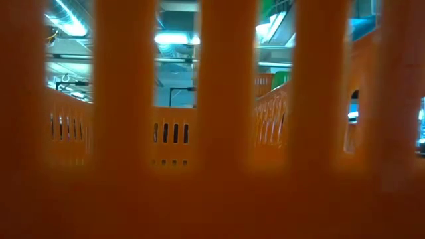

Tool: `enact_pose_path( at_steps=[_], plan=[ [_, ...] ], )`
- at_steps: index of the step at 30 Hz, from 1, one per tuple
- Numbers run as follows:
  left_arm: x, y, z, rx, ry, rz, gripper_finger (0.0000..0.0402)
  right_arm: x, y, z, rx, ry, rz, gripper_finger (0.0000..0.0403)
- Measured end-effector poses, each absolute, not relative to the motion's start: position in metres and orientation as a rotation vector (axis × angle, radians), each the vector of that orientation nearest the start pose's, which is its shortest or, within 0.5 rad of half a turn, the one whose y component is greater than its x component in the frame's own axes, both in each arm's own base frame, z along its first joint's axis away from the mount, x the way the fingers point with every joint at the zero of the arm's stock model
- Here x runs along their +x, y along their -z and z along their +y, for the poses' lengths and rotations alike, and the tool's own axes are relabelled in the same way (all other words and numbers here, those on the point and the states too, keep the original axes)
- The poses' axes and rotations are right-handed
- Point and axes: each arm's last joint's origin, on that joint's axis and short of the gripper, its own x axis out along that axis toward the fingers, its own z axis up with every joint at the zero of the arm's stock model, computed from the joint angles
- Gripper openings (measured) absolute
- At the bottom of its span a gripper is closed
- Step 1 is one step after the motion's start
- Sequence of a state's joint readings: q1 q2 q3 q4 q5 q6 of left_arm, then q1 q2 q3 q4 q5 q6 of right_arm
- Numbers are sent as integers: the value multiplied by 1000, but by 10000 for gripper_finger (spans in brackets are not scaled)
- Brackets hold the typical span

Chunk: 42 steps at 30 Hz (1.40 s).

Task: Stack baskets on shelf by color
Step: Stack the top green bin on top of the green bin on the shelf

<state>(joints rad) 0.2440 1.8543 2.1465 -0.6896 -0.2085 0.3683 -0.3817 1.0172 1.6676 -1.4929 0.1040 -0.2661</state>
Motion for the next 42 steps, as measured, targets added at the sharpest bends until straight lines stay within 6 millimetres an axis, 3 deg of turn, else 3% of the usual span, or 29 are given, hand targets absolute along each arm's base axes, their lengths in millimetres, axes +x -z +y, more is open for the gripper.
enact_pose_path(
  at_steps=[9, 19, 23, 32, 42],
  plan=[
    [435, -419, 110, 327, -238, 338, 0, 91, -453, -41, -154, 391, 896, 82],
    [472, -363, 112, 198, -143, 428, 0, 91, -453, -42, -156, 397, 898, 82],
    [477, -353, 112, 167, -94, 446, 0, 91, -453, -42, -156, 398, 897, 82],
    [475, -351, 113, 196, -106, 476, 0, 91, -453, -42, -156, 398, 897, 82],
    [473, -349, 116, 223, -211, 521, 0, 91, -453, -42, -157, 398, 897, 82]
  ],
)
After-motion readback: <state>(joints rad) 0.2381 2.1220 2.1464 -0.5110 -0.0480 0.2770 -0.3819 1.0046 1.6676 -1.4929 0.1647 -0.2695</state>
